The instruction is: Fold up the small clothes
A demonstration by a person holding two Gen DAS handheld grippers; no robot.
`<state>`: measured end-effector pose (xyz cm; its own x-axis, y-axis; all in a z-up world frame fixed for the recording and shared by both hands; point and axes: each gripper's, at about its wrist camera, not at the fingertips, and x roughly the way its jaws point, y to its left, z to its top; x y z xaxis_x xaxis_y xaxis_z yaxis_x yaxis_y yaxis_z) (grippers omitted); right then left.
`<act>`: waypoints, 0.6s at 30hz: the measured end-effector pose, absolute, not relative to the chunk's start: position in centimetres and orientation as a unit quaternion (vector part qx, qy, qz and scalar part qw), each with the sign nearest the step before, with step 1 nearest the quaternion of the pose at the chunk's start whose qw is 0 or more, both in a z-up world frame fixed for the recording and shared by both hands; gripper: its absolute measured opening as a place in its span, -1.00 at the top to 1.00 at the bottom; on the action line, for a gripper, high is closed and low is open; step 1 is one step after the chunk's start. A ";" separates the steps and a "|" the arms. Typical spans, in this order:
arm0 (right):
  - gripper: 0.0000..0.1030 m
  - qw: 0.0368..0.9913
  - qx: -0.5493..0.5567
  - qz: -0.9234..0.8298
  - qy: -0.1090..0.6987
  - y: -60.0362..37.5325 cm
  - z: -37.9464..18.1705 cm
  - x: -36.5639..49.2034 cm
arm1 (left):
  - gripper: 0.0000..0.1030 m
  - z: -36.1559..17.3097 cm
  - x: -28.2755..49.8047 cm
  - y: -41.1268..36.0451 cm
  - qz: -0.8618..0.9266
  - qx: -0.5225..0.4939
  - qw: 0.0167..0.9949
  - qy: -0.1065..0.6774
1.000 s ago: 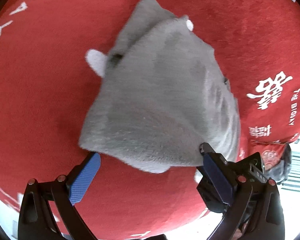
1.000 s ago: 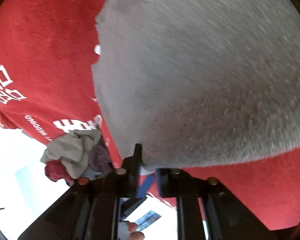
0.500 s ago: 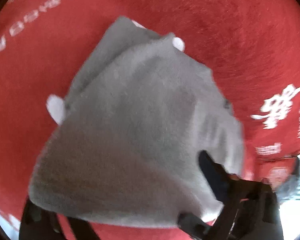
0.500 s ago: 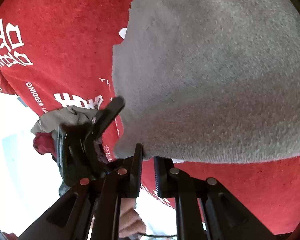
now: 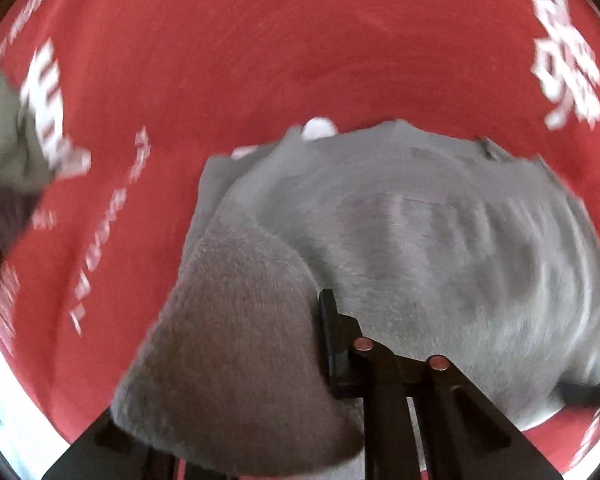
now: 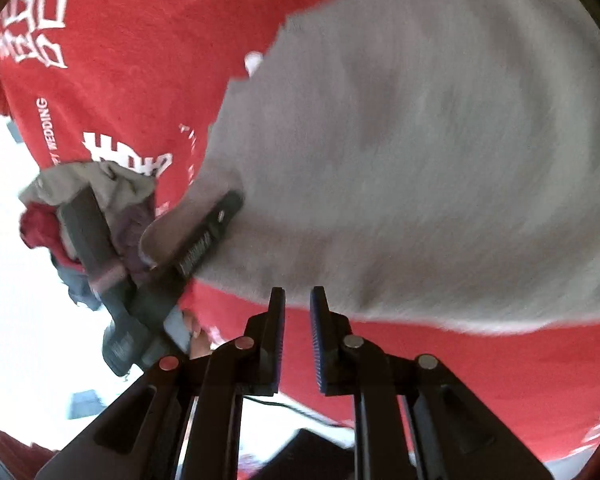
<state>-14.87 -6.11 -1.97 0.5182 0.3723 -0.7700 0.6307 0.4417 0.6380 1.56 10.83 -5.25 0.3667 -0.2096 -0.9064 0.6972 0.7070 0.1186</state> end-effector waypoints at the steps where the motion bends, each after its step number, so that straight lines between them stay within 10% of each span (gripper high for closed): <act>1: 0.55 0.704 0.506 -0.098 0.488 -7.0 -1.3 -14.4 | 0.64 -5.2 1.1 10.6 -0.293 0.265 0.788 0.473; 9: -0.43 0.724 0.406 -0.016 0.558 -10.2 1.8 -2.0 | 0.64 -5.5 0.2 10.7 -0.306 0.309 0.786 0.440; 18: -0.55 0.661 0.277 0.074 0.694 -3.9 -1.6 12.0 | 0.64 -6.6 -1.3 10.7 -0.329 0.355 0.777 0.404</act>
